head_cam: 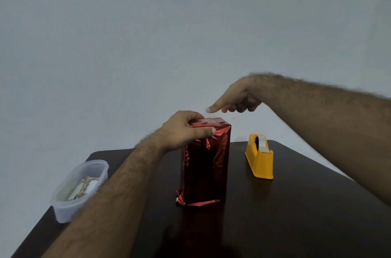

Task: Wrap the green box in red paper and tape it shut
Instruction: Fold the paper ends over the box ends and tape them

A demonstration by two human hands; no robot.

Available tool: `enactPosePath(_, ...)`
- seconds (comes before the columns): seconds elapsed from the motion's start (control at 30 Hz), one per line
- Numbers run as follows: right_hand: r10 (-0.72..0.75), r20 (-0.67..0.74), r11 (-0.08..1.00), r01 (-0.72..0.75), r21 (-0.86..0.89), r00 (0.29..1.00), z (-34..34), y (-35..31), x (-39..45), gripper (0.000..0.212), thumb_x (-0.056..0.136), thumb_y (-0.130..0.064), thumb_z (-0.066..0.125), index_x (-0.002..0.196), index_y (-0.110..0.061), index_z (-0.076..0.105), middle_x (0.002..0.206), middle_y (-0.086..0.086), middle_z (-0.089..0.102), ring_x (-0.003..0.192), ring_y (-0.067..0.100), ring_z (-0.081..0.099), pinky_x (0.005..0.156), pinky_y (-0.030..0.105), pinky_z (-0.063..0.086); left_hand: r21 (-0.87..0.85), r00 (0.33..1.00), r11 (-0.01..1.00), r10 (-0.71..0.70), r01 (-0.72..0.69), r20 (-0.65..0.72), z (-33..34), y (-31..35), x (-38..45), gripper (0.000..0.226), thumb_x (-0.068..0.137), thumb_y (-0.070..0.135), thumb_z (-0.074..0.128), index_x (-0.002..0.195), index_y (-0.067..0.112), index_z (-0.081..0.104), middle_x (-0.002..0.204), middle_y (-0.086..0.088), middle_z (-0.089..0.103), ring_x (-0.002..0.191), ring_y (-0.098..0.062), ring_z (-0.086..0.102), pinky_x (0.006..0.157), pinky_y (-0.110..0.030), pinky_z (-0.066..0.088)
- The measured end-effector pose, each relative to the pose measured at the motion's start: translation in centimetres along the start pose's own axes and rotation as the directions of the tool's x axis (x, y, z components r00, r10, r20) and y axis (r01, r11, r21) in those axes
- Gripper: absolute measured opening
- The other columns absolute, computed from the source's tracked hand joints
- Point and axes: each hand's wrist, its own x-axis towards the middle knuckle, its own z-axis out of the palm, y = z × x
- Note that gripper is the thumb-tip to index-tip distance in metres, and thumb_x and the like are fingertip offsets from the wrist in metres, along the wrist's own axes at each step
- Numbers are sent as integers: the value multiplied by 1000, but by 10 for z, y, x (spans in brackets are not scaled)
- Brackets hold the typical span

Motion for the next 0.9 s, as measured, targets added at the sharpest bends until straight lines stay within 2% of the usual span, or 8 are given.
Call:
enactPosePath(0.1, 12, -1, 999, -12, -49, 1000, 12, -1, 4, 101, 71, -81, 76, 140, -9, 58, 124, -7, 69, 69, 16, 32, 83, 27, 36, -9, 1000, 1000, -3, 4, 1, 0, 0, -1, 48, 72, 54, 87, 111, 26, 79, 100, 5, 81, 94, -13, 78, 96, -46, 62)
enactPosePath(0.2, 27, 3, 999, -27, -22, 1000, 15, 5, -2, 88, 74, -72, 81, 130, -9, 60, 140, -5, 64, 65, 16, 25, 83, 31, 33, 8, 1000, 1000, 0, 0, 13, 0, 0, -1, 42, 78, 51, 88, 110, 26, 79, 100, 6, 81, 94, -11, 78, 95, -44, 63)
enactPosePath(0.37, -115, -126, 981, 133, 144, 985, 8, 27, -3, 35, 80, -33, 91, 92, -16, 63, 86, -1, 48, 65, 17, 29, 60, 30, 27, 18, 1000, 1000, -9, 9, -2, -3, 0, -1, 54, 77, 56, 87, 120, 24, 75, 106, 7, 79, 96, -9, 77, 94, -39, 63)
enactPosePath(0.43, -262, -314, 918, 337, 212, 913, 20, 35, 0, 29, 85, -33, 88, 93, -15, 67, 88, 1, 56, 72, 15, 43, 59, 27, 35, -26, 1000, 999, -29, 29, -2, -4, 0, -3, 66, 79, 60, 86, 131, 21, 71, 115, 7, 77, 103, -7, 75, 98, -35, 61)
enactPosePath(0.57, -523, -603, 581, 770, 265, 602, 62, 46, -14, 29, 93, -42, 79, 103, -16, 72, 97, -9, 70, 83, 6, 60, 70, 22, 49, -138, 1000, 990, 1, -1, -3, -4, 9, -11, 67, 90, 77, 56, 139, 32, 66, 138, 15, 69, 126, 4, 62, 110, -28, 44)
enactPosePath(0.67, -641, -570, 536, 831, 148, 514, 81, 54, -21, 58, 64, -59, 90, 113, -35, 72, 120, -18, 69, 111, 7, 63, 89, 33, 55, -167, 998, 984, -60, 59, -5, -7, 14, -12, 84, 91, 90, 31, 154, 38, 51, 159, 14, 51, 145, -7, 47, 123, -40, 31)
enactPosePath(0.77, -724, -503, 530, 847, 32, 472, 90, 56, -21, 82, 48, -63, 96, 122, -42, 69, 128, -20, 65, 122, 7, 61, 97, 31, 53, -173, 996, 982, -84, 80, -15, -12, 10, -12, 75, 95, 86, 29, 150, 43, 55, 155, 20, 53, 143, -8, 49, 122, -47, 31)
enactPosePath(0.9, -702, -603, 463, 886, 19, 379, 95, 56, -6, 51, 64, -46, 97, 109, -35, 76, 116, -14, 70, 115, 12, 66, 95, 46, 57, -165, 996, 982, -92, 88, -17, -17, 0, -11, 47, 93, 76, 50, 122, 47, 72, 126, 18, 74, 122, -8, 67, 113, -52, 46)
